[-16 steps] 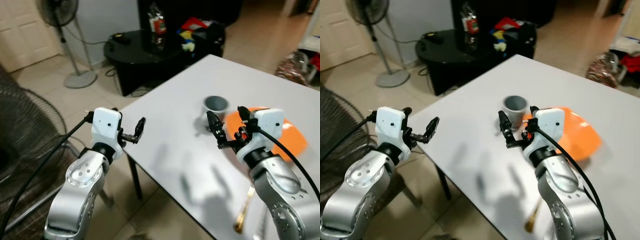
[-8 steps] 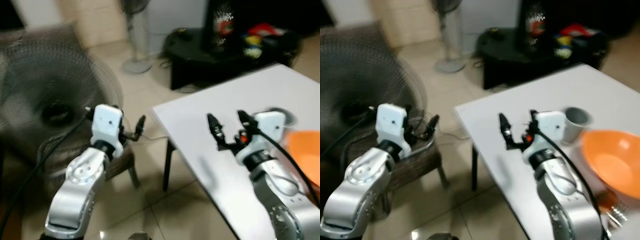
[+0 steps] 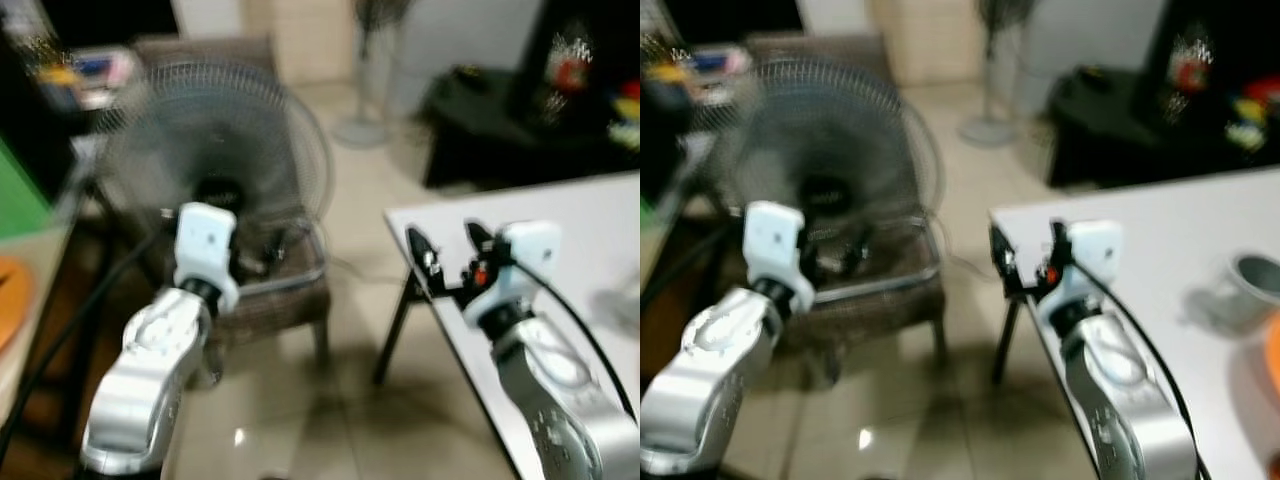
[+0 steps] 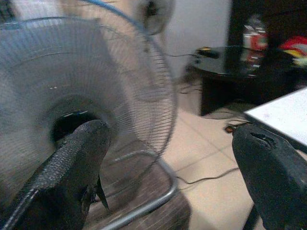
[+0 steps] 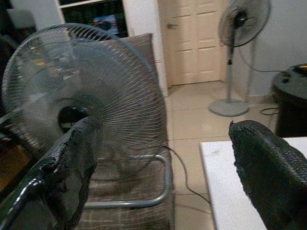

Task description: Setting the table

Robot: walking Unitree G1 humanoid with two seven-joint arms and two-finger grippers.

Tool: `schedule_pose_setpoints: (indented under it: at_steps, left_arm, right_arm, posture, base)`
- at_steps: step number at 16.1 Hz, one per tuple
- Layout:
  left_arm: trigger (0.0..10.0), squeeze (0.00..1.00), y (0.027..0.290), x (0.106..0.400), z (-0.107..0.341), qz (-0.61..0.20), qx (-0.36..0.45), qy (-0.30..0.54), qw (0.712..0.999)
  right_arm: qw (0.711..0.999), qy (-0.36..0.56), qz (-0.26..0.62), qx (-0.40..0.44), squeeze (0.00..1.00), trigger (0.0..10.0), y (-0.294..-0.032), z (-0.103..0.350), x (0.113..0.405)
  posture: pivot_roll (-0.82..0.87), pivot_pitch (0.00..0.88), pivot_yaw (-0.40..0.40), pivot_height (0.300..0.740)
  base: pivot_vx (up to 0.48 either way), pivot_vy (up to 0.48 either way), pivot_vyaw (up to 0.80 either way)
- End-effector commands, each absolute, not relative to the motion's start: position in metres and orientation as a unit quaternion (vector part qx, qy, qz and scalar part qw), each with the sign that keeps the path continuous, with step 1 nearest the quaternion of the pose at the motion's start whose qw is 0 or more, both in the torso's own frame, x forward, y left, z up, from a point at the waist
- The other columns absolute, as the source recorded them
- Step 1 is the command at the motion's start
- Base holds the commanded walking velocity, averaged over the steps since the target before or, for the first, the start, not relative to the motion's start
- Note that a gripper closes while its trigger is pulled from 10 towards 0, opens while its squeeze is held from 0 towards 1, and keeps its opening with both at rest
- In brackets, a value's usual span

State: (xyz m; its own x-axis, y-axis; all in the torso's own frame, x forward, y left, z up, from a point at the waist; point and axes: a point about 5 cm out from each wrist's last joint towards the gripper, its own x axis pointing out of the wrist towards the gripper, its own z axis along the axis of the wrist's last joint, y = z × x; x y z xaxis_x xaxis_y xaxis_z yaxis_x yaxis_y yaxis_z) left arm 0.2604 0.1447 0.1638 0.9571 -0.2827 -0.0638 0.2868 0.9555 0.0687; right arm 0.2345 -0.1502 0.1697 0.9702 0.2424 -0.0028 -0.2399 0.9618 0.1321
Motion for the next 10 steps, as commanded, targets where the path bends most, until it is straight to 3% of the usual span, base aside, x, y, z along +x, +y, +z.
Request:
schedule_pose_setpoints:
  at_steps: [1, 6, 10]
  left_arm:
    - [10.0, 0.0, 0.1417, 0.2604, 0.1667, -0.157, 0.035, 0.024, 0.987]
    - [10.0, 0.0, 0.1393, 0.2593, 0.1662, -0.17, 0.034, 0.031, 0.984]
    - [10.0, 0.0, 0.148, 0.2628, 0.1684, -0.119, 0.055, 0.006, 0.991]
  right_arm:
    - [0.991, 0.007, 0.117, 0.062, 1.0, 10.0, -0.153, 0.1714, 0.2355]
    - [0.989, 0.012, 0.129, 0.065, 1.0, 10.0, -0.1498, 0.1706, 0.234]
    - [0.99, 0.012, 0.124, 0.069, 1.0, 10.0, -0.151, 0.1705, 0.2337]
  posture:
    - [0.12, 0.0, 0.055, 0.74]
    - [0.12, 0.0, 0.054, 0.74]
    - [0.12, 0.0, 0.054, 0.74]
  base:
    - [0.0, 0.0, 0.8]
    - [0.0, 0.0, 0.8]
    - [0.0, 0.0, 0.8]
